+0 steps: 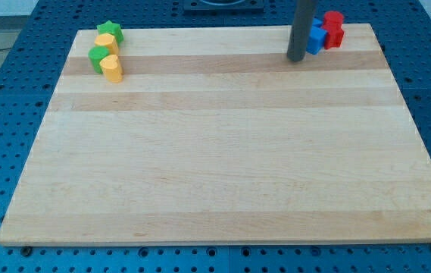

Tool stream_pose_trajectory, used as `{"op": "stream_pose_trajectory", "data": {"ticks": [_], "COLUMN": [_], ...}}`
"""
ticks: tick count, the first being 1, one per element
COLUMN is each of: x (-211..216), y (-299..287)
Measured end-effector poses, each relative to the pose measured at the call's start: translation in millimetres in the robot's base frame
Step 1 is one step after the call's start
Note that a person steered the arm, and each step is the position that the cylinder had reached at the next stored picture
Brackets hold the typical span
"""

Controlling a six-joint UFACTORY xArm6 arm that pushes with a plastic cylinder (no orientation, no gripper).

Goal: Push the green circle into group of blocks

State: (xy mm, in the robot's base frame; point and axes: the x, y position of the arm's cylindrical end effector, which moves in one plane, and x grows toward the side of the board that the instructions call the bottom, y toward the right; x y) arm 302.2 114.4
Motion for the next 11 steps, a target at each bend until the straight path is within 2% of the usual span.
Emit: {"op": "stream_pose_trajectory", "data": {"ticks": [1,2,3,4,5,6,9,11], "x": [54.1,77.3,75.4,48.0,4.6,-15.2,-16.4,-40.8], "y": [-64.8,-168.2,-276.7,-363.0,-409.9,-405.2,-257.4,-204.5]}}
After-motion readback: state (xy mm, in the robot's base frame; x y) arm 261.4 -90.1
